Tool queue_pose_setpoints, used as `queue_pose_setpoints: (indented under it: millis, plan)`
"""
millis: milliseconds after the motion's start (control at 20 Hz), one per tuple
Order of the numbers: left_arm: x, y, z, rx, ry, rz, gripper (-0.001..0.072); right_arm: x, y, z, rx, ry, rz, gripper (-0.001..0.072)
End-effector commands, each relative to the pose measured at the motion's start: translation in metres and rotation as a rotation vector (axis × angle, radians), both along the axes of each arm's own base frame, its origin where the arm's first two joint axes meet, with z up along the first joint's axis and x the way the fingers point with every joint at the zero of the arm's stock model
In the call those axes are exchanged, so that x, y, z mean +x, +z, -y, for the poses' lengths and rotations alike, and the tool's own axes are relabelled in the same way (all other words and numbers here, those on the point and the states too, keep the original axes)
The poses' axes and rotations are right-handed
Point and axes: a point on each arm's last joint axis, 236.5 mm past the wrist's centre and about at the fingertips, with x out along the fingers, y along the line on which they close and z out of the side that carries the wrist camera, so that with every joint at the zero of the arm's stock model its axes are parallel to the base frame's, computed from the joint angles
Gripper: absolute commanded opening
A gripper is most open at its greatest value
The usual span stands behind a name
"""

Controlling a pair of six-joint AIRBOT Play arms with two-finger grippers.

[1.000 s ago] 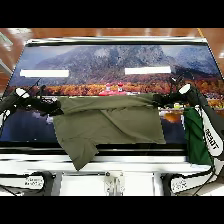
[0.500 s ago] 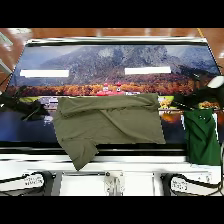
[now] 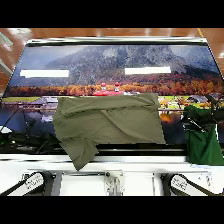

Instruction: Fold the shirts.

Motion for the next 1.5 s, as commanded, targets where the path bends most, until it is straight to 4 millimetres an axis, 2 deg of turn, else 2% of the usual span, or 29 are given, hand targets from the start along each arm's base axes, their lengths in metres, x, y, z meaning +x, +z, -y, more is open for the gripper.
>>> queue_pose_setpoints:
  millis: [0,200,300,350,400,450,500,550,600,650,800,950,1100,1250,1300,1350,1400,1450]
  plan:
    - [-0.002,-0.014,0.013,0.000,0.012,0.012,0.0593,0.004,-0.001,0.000,0.012,-0.027,0.025,0.0516]
    - [0.017,-0.019,0.031,-0.018,0.027,0.046,0.0588,0.008,-0.003,0.005,-0.009,-0.045,0.038,0.0516]
    - [0.017,-0.025,0.042,-0.029,0.005,0.031,0.0587,0.008,-0.003,0.005,-0.009,-0.047,0.037,0.0516]
    - [0.014,-0.028,0.046,-0.033,-0.013,0.017,0.0533,0.008,-0.005,0.005,-0.006,-0.051,0.030,0.0517]
    - [0.011,-0.030,0.049,-0.039,-0.025,0.004,0.0311,0.006,-0.007,0.004,0.001,-0.054,0.019,0.0517]
    - [0.009,-0.031,0.050,-0.046,-0.035,0.000,0.0157,0.002,-0.010,0.002,0.009,-0.050,0.001,0.0517]
    - [0.008,-0.029,0.052,-0.054,-0.056,0.009,0.0049,-0.004,-0.016,-0.001,0.017,-0.047,-0.022,0.0518]
    - [0.008,-0.026,0.052,-0.061,-0.066,0.012,0.0040,-0.011,-0.024,-0.005,0.033,-0.047,-0.049,0.0529]
    - [0.010,-0.024,0.052,-0.066,-0.075,0.021,0.0040,-0.018,-0.032,-0.013,0.064,-0.046,-0.073,0.0647]
    - [0.013,-0.020,0.051,-0.072,-0.082,0.030,0.0040,-0.026,-0.042,-0.025,0.103,-0.028,-0.099,0.0675]
    - [0.026,-0.005,0.044,-0.089,-0.078,0.061,0.0040,-0.049,-0.075,-0.044,0.113,0.040,-0.192,0.0674]
    - [0.041,0.012,0.038,-0.080,-0.092,0.125,0.0039,-0.043,-0.091,-0.060,0.117,0.080,-0.205,0.0674]
    - [0.055,0.024,0.033,-0.054,-0.090,0.177,0.0039,-0.048,-0.106,-0.075,0.114,0.134,-0.258,0.0674]
    - [0.058,0.029,0.032,-0.053,-0.096,0.191,0.0040,-0.057,-0.119,-0.092,0.131,0.184,-0.324,0.0664]
    - [0.060,0.031,0.031,-0.050,-0.096,0.197,0.0040,-0.058,-0.122,-0.096,0.128,0.201,-0.330,0.0532]
    - [0.063,0.032,0.030,-0.046,-0.097,0.205,0.0040,-0.056,-0.123,-0.098,0.118,0.212,-0.320,0.0315]
    - [0.067,0.035,0.028,-0.040,-0.098,0.218,0.0040,-0.052,-0.121,-0.101,0.119,0.208,-0.304,0.0137]
    - [0.074,0.040,0.025,-0.031,-0.100,0.239,0.0040,-0.048,-0.118,-0.101,0.119,0.204,-0.285,0.0066]
